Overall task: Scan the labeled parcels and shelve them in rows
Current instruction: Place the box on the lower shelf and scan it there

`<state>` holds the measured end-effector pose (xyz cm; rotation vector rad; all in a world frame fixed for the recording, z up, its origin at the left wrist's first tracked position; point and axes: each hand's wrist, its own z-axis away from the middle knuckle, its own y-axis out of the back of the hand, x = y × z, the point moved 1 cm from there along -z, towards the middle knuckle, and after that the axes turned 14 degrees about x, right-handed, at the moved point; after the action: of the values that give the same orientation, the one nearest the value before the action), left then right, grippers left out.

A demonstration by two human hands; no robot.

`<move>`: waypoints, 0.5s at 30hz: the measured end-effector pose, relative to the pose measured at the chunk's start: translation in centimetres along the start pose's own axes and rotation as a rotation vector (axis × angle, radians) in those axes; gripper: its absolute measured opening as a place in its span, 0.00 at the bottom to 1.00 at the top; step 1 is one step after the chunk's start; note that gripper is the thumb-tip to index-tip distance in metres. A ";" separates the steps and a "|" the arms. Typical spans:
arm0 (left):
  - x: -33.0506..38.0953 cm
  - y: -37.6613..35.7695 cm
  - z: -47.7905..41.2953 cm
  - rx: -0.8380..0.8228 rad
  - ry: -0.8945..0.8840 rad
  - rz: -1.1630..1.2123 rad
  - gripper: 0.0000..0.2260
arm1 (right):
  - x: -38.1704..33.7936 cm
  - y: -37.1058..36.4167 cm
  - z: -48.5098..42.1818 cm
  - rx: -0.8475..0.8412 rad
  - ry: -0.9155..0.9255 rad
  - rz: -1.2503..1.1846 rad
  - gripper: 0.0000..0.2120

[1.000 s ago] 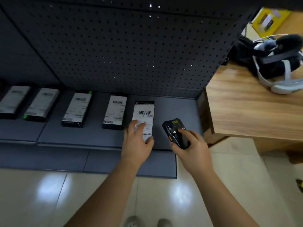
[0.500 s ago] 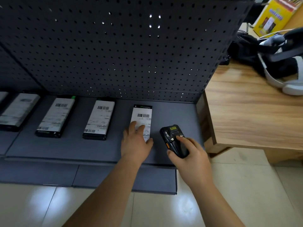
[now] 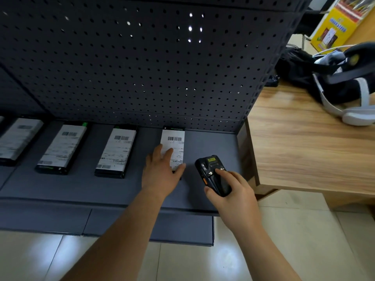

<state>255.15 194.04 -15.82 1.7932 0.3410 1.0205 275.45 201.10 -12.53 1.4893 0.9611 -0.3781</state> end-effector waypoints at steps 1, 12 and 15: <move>-0.2 1.2 0.4 0.015 -0.024 0.020 0.30 | -0.7 0.3 0.2 -0.008 0.012 -0.004 0.25; -3.1 28.9 10.8 0.204 -0.191 0.060 0.29 | -19.1 7.2 9.5 -0.162 0.213 -0.168 0.29; -5.6 36.0 13.3 0.311 -0.197 0.054 0.30 | -25.3 7.8 13.0 -0.197 0.279 -0.192 0.30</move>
<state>254.27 165.67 10.69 2.1749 0.3442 0.8521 270.02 181.29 8.64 1.2944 1.3309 -0.2079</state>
